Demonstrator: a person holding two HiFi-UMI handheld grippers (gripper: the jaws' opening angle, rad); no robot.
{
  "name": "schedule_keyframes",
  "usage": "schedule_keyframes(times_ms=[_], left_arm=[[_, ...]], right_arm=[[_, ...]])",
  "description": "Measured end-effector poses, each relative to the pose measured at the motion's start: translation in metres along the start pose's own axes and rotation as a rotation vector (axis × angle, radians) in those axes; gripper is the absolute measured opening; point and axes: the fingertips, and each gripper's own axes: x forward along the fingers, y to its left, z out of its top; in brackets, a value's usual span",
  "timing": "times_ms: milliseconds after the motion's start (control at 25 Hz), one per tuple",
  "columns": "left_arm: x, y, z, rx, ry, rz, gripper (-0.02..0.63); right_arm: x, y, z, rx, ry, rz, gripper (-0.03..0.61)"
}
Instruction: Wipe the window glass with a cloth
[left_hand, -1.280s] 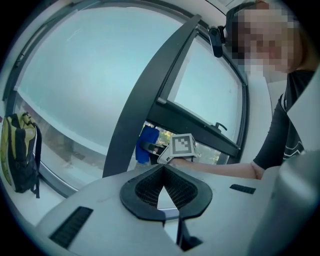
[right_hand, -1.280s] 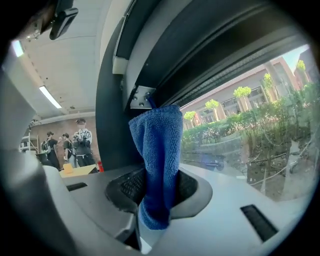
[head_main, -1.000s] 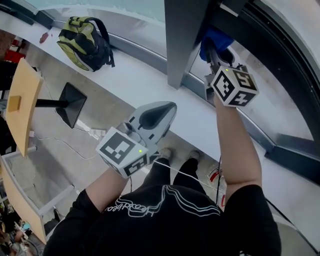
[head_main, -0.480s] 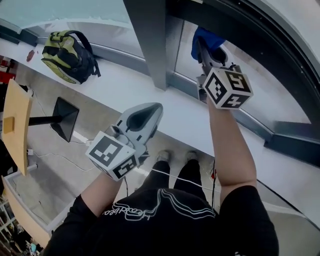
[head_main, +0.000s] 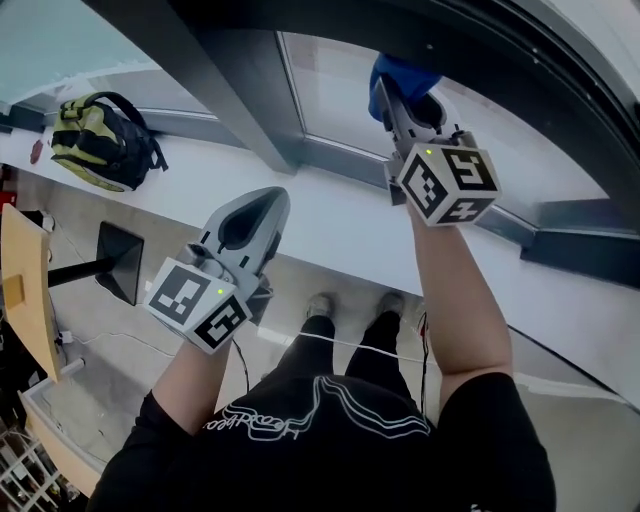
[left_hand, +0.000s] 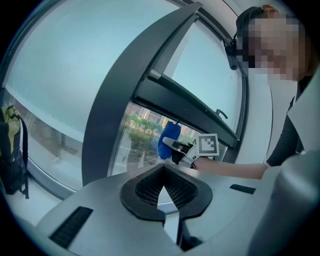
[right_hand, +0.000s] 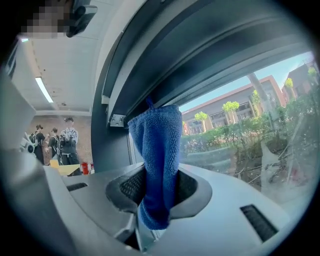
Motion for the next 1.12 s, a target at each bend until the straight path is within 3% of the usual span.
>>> schedule_keyframes(times_ms=[600, 1120], left_arm=[[0.090, -0.127, -0.036, 0.008, 0.080, -0.137, 0.005], [0.163, -0.244, -0.058, 0.023, 0.122, -0.232, 0.005]], right_arm=[[-0.122, -0.118, 0.009, -0.021, -0.020, -0.111, 0.094], [-0.249, -0.250, 0.014, -0.024, -0.021, -0.269, 0.094]])
